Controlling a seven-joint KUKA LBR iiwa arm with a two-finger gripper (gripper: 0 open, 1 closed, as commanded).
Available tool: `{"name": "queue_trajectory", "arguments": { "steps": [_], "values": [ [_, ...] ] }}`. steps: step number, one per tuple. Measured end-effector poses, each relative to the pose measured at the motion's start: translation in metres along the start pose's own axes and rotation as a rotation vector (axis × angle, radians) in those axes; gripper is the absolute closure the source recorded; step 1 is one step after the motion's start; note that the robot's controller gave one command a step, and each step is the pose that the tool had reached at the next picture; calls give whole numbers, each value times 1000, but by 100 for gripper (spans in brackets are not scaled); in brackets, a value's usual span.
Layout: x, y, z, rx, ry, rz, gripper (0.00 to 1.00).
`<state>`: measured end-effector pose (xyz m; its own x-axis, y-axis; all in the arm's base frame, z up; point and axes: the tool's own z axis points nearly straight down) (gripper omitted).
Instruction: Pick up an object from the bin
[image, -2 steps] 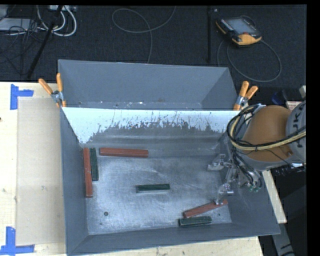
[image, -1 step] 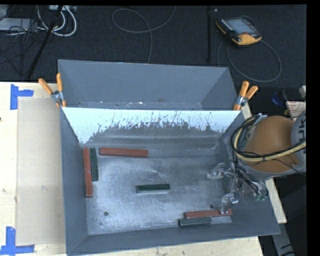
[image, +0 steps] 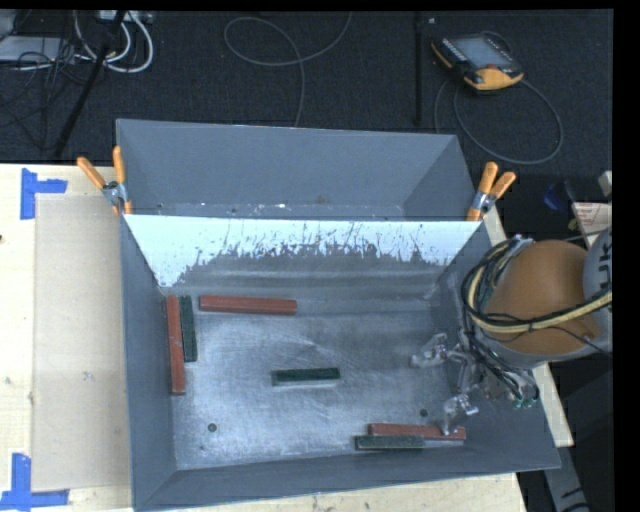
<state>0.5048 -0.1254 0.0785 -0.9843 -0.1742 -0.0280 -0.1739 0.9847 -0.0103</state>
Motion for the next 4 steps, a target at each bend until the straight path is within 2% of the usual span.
{"name": "queue_trajectory", "arguments": {
  "steps": [1, 2, 3, 4],
  "values": [
    [9, 20, -1, 8, -17, -226, 0],
    [8, 56, -2, 13, -25, -141, 0],
    [-7, 86, -27, -12, 25, -128, 0],
    [-10, 116, -30, -10, 27, 10, 0]
  ]
}}
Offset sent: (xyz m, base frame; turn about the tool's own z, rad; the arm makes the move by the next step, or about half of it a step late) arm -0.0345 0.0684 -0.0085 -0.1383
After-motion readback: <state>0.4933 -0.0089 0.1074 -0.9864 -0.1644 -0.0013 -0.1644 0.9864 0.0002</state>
